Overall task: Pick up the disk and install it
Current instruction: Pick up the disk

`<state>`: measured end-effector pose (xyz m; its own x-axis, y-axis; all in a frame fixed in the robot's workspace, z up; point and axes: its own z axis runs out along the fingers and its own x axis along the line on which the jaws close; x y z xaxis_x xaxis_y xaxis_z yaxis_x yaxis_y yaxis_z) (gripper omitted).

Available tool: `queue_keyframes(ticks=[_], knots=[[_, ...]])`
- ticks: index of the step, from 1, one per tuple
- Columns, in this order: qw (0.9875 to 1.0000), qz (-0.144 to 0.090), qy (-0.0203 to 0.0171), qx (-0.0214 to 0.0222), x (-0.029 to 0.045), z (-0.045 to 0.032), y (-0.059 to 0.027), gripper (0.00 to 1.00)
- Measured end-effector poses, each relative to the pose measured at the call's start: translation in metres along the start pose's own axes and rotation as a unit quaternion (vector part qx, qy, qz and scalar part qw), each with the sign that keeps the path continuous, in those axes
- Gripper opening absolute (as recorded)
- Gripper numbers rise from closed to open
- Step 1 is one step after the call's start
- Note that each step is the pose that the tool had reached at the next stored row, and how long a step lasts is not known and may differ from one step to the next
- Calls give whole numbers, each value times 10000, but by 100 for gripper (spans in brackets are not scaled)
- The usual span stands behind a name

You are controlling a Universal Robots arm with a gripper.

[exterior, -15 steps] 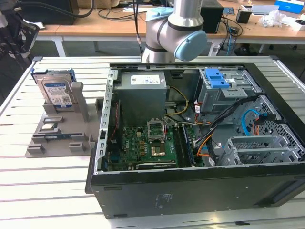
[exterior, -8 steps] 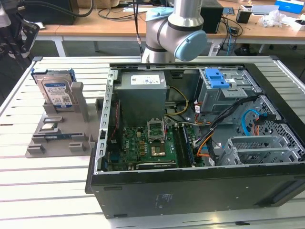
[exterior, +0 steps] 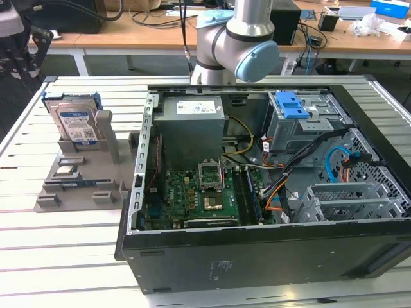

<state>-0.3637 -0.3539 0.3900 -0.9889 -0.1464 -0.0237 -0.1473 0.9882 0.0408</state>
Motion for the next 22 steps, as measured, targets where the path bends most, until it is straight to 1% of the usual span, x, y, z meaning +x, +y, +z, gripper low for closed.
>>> queue_keyframes(ticks=[1, 3, 4, 6, 8, 11, 12, 14, 15, 16, 18, 21, 22], knots=[[9999, -152, 6, -4, 0, 0, 0, 11], [9996, -292, 12, -7, 0, 0, 0, 11], [9992, -400, 17, -9, 0, 0, 0, 11], [9985, -541, 22, -13, 0, 0, 0, 11], [9975, -704, 29, -17, 0, 0, 0, 11], [9949, -1008, 41, -24, 0, 0, 0, 11], [9943, -1069, 44, -25, 0, 0, 0, 11], [9921, -1255, 52, -29, 0, 0, 0, 11], [9904, -1379, 57, -32, 0, 0, 0, 11], [9879, -1550, 64, -36, 0, 0, 0, 11], [9857, -1681, 69, -40, 0, 0, 0, 11], [9807, -1952, 80, -46, 0, 0, 0, 11], [9795, -2013, 82, -47, 0, 0, 0, 11]])
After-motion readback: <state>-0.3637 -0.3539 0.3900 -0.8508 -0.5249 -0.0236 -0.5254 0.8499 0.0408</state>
